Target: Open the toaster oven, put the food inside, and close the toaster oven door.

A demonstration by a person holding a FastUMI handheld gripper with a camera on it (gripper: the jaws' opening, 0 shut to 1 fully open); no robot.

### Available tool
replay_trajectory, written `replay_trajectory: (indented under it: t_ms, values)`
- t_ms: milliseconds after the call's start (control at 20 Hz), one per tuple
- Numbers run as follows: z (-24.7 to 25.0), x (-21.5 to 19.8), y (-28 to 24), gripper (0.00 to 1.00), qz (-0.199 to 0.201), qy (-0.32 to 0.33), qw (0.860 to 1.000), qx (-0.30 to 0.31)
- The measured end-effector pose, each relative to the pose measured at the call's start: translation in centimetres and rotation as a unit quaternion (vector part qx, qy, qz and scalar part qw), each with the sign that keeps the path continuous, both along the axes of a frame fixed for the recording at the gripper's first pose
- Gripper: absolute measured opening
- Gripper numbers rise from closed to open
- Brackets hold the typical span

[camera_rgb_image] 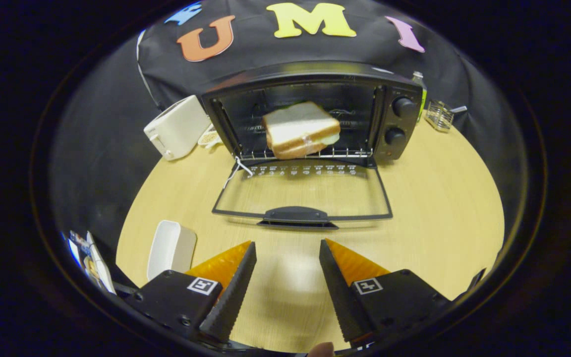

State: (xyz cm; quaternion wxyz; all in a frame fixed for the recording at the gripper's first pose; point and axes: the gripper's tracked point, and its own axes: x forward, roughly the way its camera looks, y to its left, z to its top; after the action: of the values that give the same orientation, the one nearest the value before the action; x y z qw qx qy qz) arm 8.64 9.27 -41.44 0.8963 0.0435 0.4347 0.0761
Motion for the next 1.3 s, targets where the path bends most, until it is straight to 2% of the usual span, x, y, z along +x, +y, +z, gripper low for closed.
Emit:
replay_trajectory:
  t_ms: [400,850,1100,1300]
  values:
    - [-4.1,2.9,-0.9,0.85,-0.055,0.012,0.998,-0.008]
    - [-4.6,3.4,-1.1,0.85,-0.057,0.001,0.998,-0.022]
    - [-0.8,3.4,-1.2,0.85,-0.065,-0.011,0.998,-0.019]
    - [4.7,5.2,-0.9,0.85,-0.049,-0.076,0.996,-0.026]
